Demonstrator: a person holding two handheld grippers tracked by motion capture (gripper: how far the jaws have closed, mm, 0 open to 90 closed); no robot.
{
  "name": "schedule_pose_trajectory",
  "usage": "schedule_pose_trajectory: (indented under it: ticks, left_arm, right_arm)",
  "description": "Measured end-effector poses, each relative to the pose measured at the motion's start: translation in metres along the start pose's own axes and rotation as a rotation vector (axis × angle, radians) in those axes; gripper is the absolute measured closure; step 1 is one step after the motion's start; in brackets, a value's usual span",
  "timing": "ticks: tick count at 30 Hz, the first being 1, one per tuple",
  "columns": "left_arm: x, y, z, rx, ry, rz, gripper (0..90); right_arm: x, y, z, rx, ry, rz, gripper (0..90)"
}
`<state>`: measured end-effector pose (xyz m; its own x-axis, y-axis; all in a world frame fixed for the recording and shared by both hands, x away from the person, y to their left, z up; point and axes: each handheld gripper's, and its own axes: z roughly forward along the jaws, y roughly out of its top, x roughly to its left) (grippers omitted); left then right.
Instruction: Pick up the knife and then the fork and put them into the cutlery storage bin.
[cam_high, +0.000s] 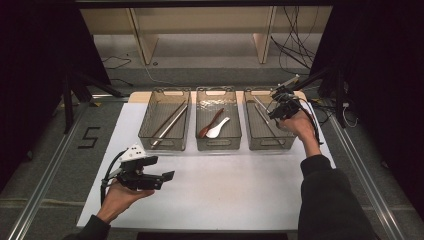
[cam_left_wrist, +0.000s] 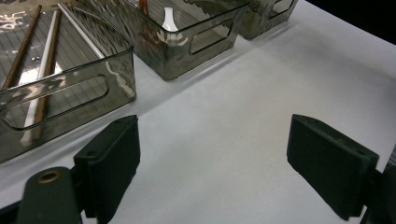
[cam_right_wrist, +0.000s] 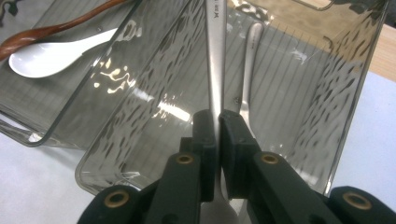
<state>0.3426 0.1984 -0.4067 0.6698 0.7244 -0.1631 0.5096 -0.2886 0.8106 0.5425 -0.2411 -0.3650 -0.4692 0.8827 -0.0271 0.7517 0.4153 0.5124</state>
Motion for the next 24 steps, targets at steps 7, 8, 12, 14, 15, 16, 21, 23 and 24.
schedule_pose_trajectory:
  ticks: [7, 8, 12, 14, 15, 16, 21, 23, 24]
  left_arm:
    - [0.0, 0.0, 0.001, 0.001, 0.0, -0.001, 17.0]
    - [0.0, 0.0, 0.001, 0.001, -0.001, -0.001, 17.0]
    - [0.0, 0.0, 0.001, 0.002, -0.002, -0.001, 16.9]
    - [0.0, 0.0, 0.001, 0.002, -0.002, -0.001, 16.9]
    - [0.0, 0.0, 0.001, 0.002, -0.002, -0.001, 16.9]
    - [0.0, 0.0, 0.001, 0.002, -0.002, 0.0, 16.9]
    - [0.0, -0.001, 0.001, 0.005, -0.003, -0.003, 16.9]
    - [0.0, 0.0, 0.001, 0.003, -0.003, -0.001, 16.9]
    - [0.0, 0.0, 0.001, 0.004, -0.003, 0.0, 16.9]
  right_arm:
    - [-0.001, 0.001, 0.009, 0.019, 0.002, 0.008, 85.6]
    - [0.0, 0.002, 0.009, 0.024, 0.002, 0.015, 85.5]
    - [0.001, 0.003, 0.013, 0.026, 0.004, 0.014, 85.5]
    - [0.002, 0.003, 0.015, 0.027, 0.004, 0.02, 85.5]
    - [0.002, 0.004, 0.016, 0.026, 0.003, 0.02, 85.4]
    - [0.002, 0.004, 0.017, 0.029, -0.001, 0.016, 85.4]
    - [0.004, 0.005, 0.023, 0.049, 0.002, 0.018, 85.3]
    - [0.004, 0.005, 0.025, 0.053, 0.0, 0.017, 85.3]
    - [0.004, 0.005, 0.026, 0.056, 0.001, 0.02, 85.2]
